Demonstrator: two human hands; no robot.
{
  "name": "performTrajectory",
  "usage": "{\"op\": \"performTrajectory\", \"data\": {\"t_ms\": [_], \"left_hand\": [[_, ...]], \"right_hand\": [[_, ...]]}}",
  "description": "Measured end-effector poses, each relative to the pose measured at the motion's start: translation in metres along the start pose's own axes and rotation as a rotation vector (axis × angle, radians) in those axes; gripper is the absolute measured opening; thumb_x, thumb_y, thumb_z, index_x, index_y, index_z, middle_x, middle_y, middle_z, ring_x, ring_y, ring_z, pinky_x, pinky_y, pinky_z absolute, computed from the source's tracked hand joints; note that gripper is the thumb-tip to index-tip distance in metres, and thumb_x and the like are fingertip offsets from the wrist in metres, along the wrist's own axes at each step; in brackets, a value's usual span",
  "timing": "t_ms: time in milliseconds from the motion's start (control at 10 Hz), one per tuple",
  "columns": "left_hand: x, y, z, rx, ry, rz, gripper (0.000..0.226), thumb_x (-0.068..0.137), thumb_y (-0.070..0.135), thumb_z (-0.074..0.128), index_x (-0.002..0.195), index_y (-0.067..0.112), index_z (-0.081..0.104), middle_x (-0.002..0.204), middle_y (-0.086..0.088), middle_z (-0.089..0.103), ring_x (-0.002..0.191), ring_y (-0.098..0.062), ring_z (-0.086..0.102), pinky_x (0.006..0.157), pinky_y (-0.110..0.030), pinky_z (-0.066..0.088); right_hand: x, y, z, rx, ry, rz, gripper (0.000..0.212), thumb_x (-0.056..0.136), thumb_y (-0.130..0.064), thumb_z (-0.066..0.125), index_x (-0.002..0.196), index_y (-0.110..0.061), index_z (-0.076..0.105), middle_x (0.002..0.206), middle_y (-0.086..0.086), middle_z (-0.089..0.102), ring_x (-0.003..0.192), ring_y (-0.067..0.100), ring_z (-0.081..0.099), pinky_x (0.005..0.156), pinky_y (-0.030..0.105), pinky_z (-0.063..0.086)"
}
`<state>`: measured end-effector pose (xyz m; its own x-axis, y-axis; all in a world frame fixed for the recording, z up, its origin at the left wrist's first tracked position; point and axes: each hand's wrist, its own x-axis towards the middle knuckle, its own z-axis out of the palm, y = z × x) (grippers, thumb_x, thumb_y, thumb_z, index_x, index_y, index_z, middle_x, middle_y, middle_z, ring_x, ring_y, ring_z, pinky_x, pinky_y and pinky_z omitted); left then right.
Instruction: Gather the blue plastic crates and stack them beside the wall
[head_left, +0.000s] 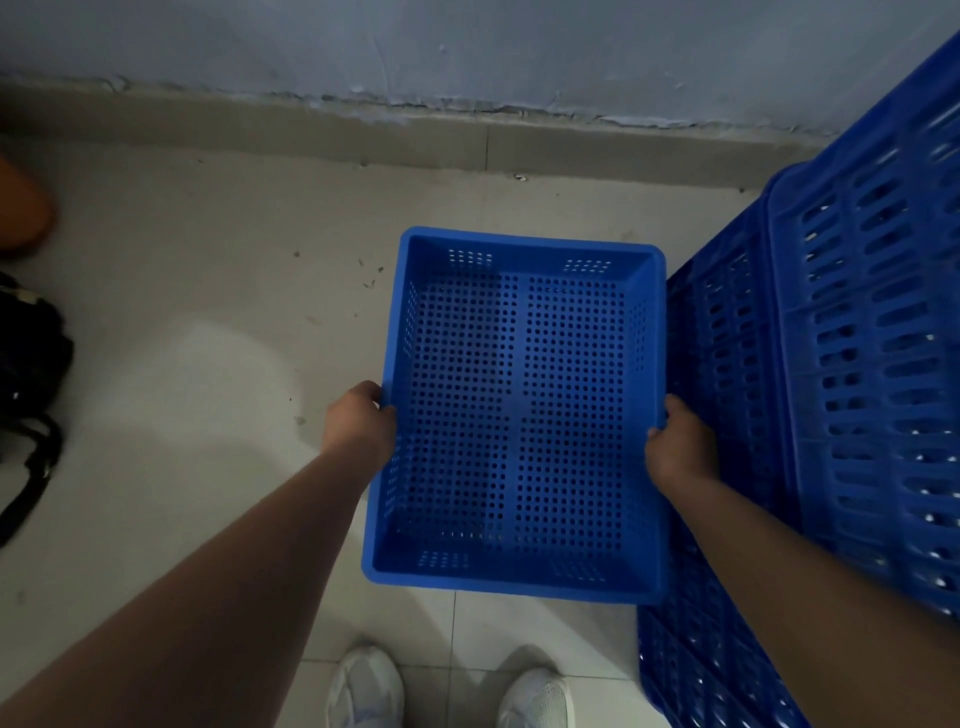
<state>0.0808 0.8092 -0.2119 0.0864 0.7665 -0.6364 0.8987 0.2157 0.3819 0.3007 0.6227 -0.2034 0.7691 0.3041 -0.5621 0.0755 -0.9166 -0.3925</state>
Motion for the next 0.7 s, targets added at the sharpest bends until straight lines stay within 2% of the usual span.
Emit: {"op": "performTrajectory", "data": {"t_ms": [100, 200, 300, 400, 500, 600, 700], "left_hand": [[0.002, 0.002, -0.002, 0.002, -0.005, -0.001, 0.031, 0.094, 0.013, 0.047, 0.123, 0.008, 0.058, 0.107, -0.016, 0.066, 0.077, -0.027, 0.056, 0.070, -0.031, 0.049], [0.003, 0.002, -0.002, 0.003, 0.002, -0.004, 0.034, 0.095, 0.013, 0.047, 0.127, 0.009, 0.056, 0.113, -0.017, 0.065, 0.080, -0.026, 0.055, 0.072, -0.030, 0.047], [0.001, 0.004, -0.002, -0.019, -0.015, -0.046, 0.035, 0.095, 0.014, 0.047, 0.129, 0.012, 0.055, 0.114, -0.016, 0.065, 0.080, -0.027, 0.056, 0.073, -0.031, 0.050], [-0.003, 0.014, -0.012, -0.005, -0.016, -0.064, 0.037, 0.095, 0.022, 0.049, 0.131, 0.012, 0.053, 0.116, -0.015, 0.063, 0.087, -0.030, 0.061, 0.074, -0.030, 0.049], [-0.010, 0.030, -0.034, 0.067, 0.059, -0.010, 0.041, 0.094, 0.031, 0.051, 0.129, 0.009, 0.053, 0.125, -0.016, 0.060, 0.106, -0.033, 0.061, 0.078, -0.031, 0.044], [-0.026, 0.053, -0.064, 0.068, 0.072, 0.059, 0.037, 0.094, 0.035, 0.049, 0.118, 0.008, 0.059, 0.119, -0.015, 0.063, 0.099, -0.032, 0.060, 0.077, -0.031, 0.044], [-0.052, 0.075, -0.097, 0.080, 0.068, 0.118, 0.034, 0.094, 0.034, 0.045, 0.112, 0.008, 0.059, 0.113, -0.014, 0.064, 0.083, -0.027, 0.053, 0.073, -0.030, 0.042]], "right_hand": [[0.003, 0.001, 0.001, -0.011, 0.013, -0.012, 0.037, 0.095, 0.005, 0.035, 0.127, -0.004, 0.051, 0.105, 0.013, 0.061, 0.067, 0.009, 0.048, 0.072, 0.027, 0.043], [0.004, 0.001, -0.001, -0.092, -0.013, 0.018, 0.045, 0.096, 0.001, 0.035, 0.140, -0.008, 0.039, 0.125, 0.015, 0.057, 0.094, 0.024, 0.058, 0.082, 0.033, 0.047], [-0.001, -0.002, -0.007, -0.194, -0.088, 0.025, 0.051, 0.099, -0.007, 0.034, 0.148, -0.016, 0.025, 0.134, 0.013, 0.053, 0.108, 0.028, 0.055, 0.083, 0.034, 0.045], [-0.007, -0.006, -0.018, -0.291, -0.142, 0.002, 0.051, 0.099, -0.013, 0.036, 0.148, -0.019, 0.023, 0.127, 0.013, 0.056, 0.090, 0.022, 0.052, 0.081, 0.035, 0.049], [-0.024, -0.016, -0.031, -0.373, -0.125, -0.047, 0.048, 0.098, -0.012, 0.037, 0.145, -0.019, 0.030, 0.115, 0.013, 0.059, 0.088, 0.025, 0.058, 0.077, 0.038, 0.055], [-0.043, -0.036, -0.048, -0.451, -0.082, -0.103, 0.034, 0.098, -0.012, 0.037, 0.130, -0.009, 0.047, 0.095, 0.009, 0.060, 0.076, 0.022, 0.058, 0.056, 0.027, 0.047], [-0.067, -0.065, -0.072, -0.465, -0.081, -0.165, 0.026, 0.097, -0.012, 0.039, 0.114, -0.005, 0.057, 0.101, 0.011, 0.062, 0.079, 0.023, 0.059, 0.053, 0.024, 0.041]]}}
